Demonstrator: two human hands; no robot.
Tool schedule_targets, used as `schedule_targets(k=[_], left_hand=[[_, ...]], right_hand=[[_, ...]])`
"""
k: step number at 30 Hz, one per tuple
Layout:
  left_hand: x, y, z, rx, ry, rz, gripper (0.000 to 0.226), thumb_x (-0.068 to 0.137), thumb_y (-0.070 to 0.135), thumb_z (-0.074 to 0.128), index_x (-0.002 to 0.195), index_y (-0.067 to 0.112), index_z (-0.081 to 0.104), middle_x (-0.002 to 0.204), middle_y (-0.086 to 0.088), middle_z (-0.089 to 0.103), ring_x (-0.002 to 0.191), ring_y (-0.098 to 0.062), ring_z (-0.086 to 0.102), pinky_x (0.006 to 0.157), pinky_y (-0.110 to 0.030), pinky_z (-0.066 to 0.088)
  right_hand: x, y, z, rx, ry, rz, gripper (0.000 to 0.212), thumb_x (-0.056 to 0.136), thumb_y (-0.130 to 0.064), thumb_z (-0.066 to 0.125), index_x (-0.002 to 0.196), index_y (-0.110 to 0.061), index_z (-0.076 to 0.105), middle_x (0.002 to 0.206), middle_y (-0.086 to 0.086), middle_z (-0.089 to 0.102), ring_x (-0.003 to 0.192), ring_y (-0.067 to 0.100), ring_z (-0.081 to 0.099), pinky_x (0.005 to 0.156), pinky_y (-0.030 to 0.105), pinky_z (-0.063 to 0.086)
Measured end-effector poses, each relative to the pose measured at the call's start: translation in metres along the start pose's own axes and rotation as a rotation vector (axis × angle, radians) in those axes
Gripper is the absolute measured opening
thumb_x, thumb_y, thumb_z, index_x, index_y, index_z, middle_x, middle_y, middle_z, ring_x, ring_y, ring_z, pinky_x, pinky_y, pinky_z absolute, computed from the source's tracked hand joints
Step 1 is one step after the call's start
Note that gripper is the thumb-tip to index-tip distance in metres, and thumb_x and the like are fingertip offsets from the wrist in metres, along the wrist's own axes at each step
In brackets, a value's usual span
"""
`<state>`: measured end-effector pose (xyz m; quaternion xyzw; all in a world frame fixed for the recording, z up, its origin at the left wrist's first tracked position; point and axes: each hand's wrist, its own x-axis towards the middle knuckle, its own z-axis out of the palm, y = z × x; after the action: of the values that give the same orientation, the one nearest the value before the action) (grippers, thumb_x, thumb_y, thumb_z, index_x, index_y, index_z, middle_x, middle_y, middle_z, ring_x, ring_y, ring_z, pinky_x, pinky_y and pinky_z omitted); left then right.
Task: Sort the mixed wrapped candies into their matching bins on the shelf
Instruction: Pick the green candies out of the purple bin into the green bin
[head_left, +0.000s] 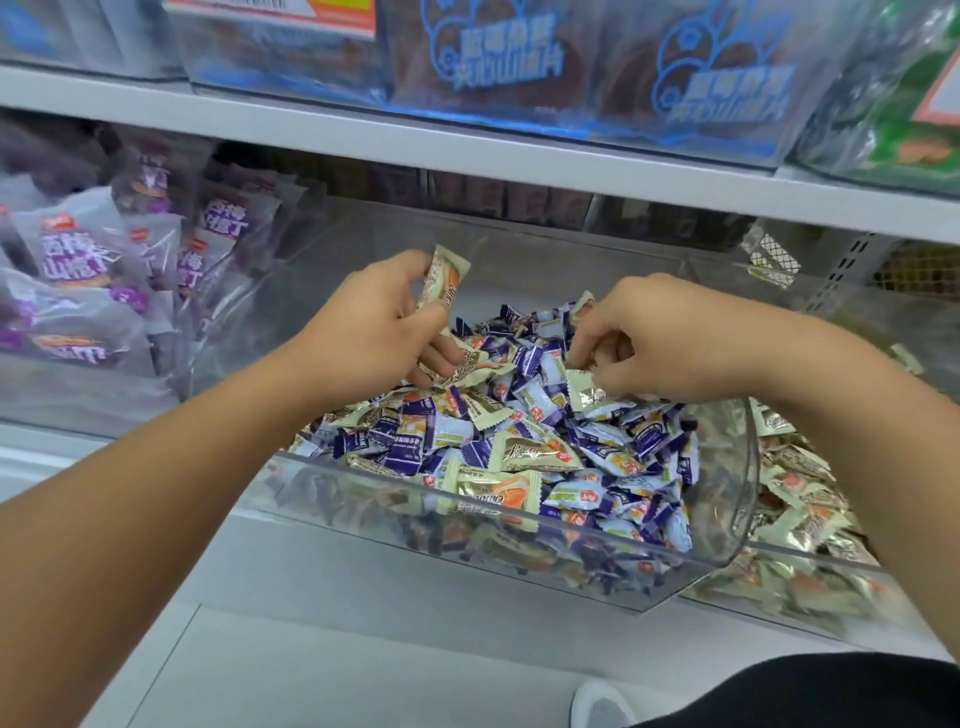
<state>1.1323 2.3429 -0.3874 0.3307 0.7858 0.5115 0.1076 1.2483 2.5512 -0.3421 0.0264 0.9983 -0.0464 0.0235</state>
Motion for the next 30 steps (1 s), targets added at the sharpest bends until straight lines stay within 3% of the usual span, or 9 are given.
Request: schedule_targets(k=[3, 7, 10, 13, 16, 20, 24, 27, 30], left_hand=[[0.003, 0.000, 0.000, 0.076, 0.062, -0.023, 0.014, 0.100, 0.014, 0.038, 0.094, 0.018, 0.051, 0.085, -0.011, 0.071, 0.072, -0.028, 0.072, 0.064, -0.051, 0.060], [0.006, -0.003, -0.001, 0.236, 0.028, -0.021, 0.022, 0.092, 0.022, 0.055, 0.087, 0.000, 0.052, 0.069, -0.006, 0.055, 0.058, -0.020, 0.053, 0.060, -0.044, 0.051], [0.001, 0.000, 0.002, 0.399, -0.062, 0.022, 0.040, 0.075, 0.046, 0.081, 0.077, 0.013, 0.058, 0.062, 0.006, 0.059, 0.052, -0.009, 0.050, 0.054, -0.029, 0.040], [0.000, 0.002, 0.005, 0.508, -0.095, 0.078, 0.042, 0.061, 0.046, 0.090, 0.078, 0.022, 0.059, 0.068, 0.009, 0.064, 0.057, -0.004, 0.056, 0.050, -0.019, 0.039], [0.001, 0.002, 0.008, 0.495, -0.084, 0.152, 0.029, 0.074, 0.036, 0.083, 0.075, 0.022, 0.057, 0.064, 0.012, 0.064, 0.055, 0.001, 0.058, 0.048, -0.016, 0.036], [0.005, -0.002, 0.005, 0.354, 0.037, 0.144, 0.009, 0.091, 0.025, 0.064, 0.082, 0.028, 0.065, 0.080, 0.006, 0.068, 0.056, 0.000, 0.059, 0.054, -0.023, 0.045], [0.009, -0.004, -0.005, 0.154, 0.099, -0.006, 0.009, 0.094, 0.017, 0.060, 0.103, 0.017, 0.059, 0.082, -0.001, 0.074, 0.067, -0.012, 0.073, 0.059, -0.037, 0.059], [0.008, -0.005, -0.006, 0.218, 0.120, -0.053, 0.009, 0.095, 0.011, 0.055, 0.100, 0.017, 0.051, 0.085, -0.007, 0.072, 0.074, -0.028, 0.070, 0.059, -0.044, 0.054], [0.008, -0.006, -0.001, 0.246, 0.079, -0.092, 0.007, 0.100, 0.016, 0.046, 0.104, 0.016, 0.042, 0.087, -0.015, 0.064, 0.059, -0.022, 0.051, 0.048, -0.034, 0.041]], right_hand=[[0.001, 0.002, 0.003, 0.006, -0.073, 0.003, 0.016, 0.082, -0.023, 0.077, 0.095, -0.014, 0.073, 0.082, 0.002, 0.070, 0.075, 0.021, 0.068, 0.072, 0.042, 0.058], [0.002, 0.003, 0.002, 0.043, -0.037, -0.022, 0.008, 0.083, -0.022, 0.075, 0.080, -0.023, 0.068, 0.073, -0.009, 0.066, 0.067, 0.009, 0.063, 0.061, 0.026, 0.052], [0.003, 0.006, -0.002, 0.234, 0.149, -0.004, 0.011, 0.090, -0.015, 0.064, 0.083, -0.023, 0.062, 0.072, -0.002, 0.068, 0.067, 0.019, 0.065, 0.062, 0.037, 0.054], [0.008, 0.010, -0.003, 0.280, 0.360, 0.094, 0.019, 0.096, -0.009, 0.043, 0.096, -0.021, 0.059, 0.071, -0.001, 0.059, 0.053, 0.008, 0.056, 0.045, 0.021, 0.040], [0.012, 0.012, 0.001, 0.108, 0.288, 0.146, 0.029, 0.099, -0.026, 0.043, 0.083, -0.008, 0.059, 0.067, 0.006, 0.051, 0.063, 0.023, 0.055, 0.052, 0.026, 0.037], [0.013, 0.015, 0.006, -0.038, 0.092, 0.207, 0.051, 0.081, -0.056, 0.069, 0.081, -0.004, 0.073, 0.080, 0.016, 0.070, 0.075, 0.031, 0.066, 0.060, 0.030, 0.046], [0.014, 0.009, 0.006, -0.091, 0.010, 0.225, 0.050, 0.074, -0.055, 0.077, 0.078, -0.005, 0.074, 0.078, 0.013, 0.072, 0.073, 0.029, 0.067, 0.066, 0.037, 0.056], [0.013, 0.002, 0.005, -0.052, 0.071, 0.219, 0.046, 0.080, -0.046, 0.068, 0.077, 0.000, 0.065, 0.072, 0.017, 0.063, 0.065, 0.031, 0.056, 0.058, 0.035, 0.048], [0.014, -0.001, 0.002, 0.061, 0.195, 0.195, 0.037, 0.082, -0.043, 0.064, 0.083, -0.007, 0.054, 0.071, 0.007, 0.054, 0.063, 0.024, 0.048, 0.056, 0.033, 0.036]])
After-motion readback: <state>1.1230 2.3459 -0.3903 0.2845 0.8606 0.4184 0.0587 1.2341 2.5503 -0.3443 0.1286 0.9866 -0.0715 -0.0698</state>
